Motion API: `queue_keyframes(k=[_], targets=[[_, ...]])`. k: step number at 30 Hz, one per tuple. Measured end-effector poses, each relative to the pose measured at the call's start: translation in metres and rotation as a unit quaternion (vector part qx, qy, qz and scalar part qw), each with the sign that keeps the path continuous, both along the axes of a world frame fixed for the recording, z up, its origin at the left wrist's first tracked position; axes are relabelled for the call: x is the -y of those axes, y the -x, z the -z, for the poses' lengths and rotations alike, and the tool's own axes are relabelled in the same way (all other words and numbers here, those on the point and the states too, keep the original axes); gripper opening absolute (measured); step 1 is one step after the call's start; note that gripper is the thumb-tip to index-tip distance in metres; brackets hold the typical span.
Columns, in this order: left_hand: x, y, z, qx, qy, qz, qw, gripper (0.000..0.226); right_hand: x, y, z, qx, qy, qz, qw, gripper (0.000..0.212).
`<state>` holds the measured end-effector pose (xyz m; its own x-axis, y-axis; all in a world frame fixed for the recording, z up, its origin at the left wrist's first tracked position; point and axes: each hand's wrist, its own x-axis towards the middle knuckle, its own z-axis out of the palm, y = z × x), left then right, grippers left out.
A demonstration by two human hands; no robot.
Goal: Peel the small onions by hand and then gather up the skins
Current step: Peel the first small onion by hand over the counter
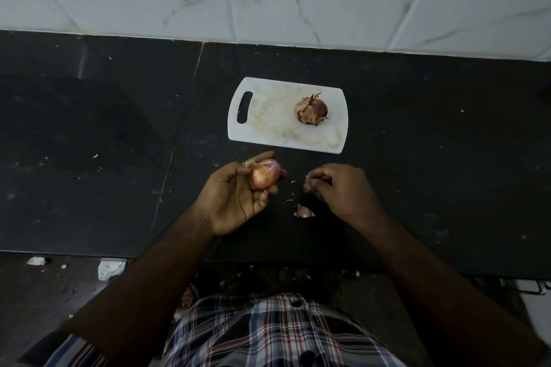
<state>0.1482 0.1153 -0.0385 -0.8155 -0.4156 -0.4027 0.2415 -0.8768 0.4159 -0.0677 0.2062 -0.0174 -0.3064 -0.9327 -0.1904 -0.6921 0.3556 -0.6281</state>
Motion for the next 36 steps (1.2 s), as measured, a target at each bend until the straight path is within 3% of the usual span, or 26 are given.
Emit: queue_keyframes(k=[3,10,20,27,33,36], targets=[[0.001,0.001,-0.003,0.005,-0.003,-0.007,1.000,0.050,0.003,-0.001,-0.006,-0.016,-0.033,-0.038,0.999,0.035],[-0.002,0.013,-0.008,0.064,0.086,-0.018,0.994,0.037,0.014,-0.039,-0.028,0.073,0.120,-0.053,0.989,0.057],[-0.006,0.028,-0.013,0.073,0.110,-0.084,0.988,0.049,0.023,-0.047,-0.024,-0.002,0.252,0.026,0.967,0.008],[-0.004,0.026,-0.016,0.059,0.085,-0.067,0.992,0.043,0.027,-0.028,-0.033,0.135,0.186,0.047,0.972,0.017],[-0.004,0.021,-0.013,0.065,0.044,-0.066,0.995,0.043,0.022,-0.009,-0.021,0.066,0.073,0.004,0.995,0.023],[-0.004,0.019,-0.011,0.062,0.045,-0.060,0.995,0.043,0.016,-0.007,-0.025,0.081,0.050,-0.018,0.995,0.027]])
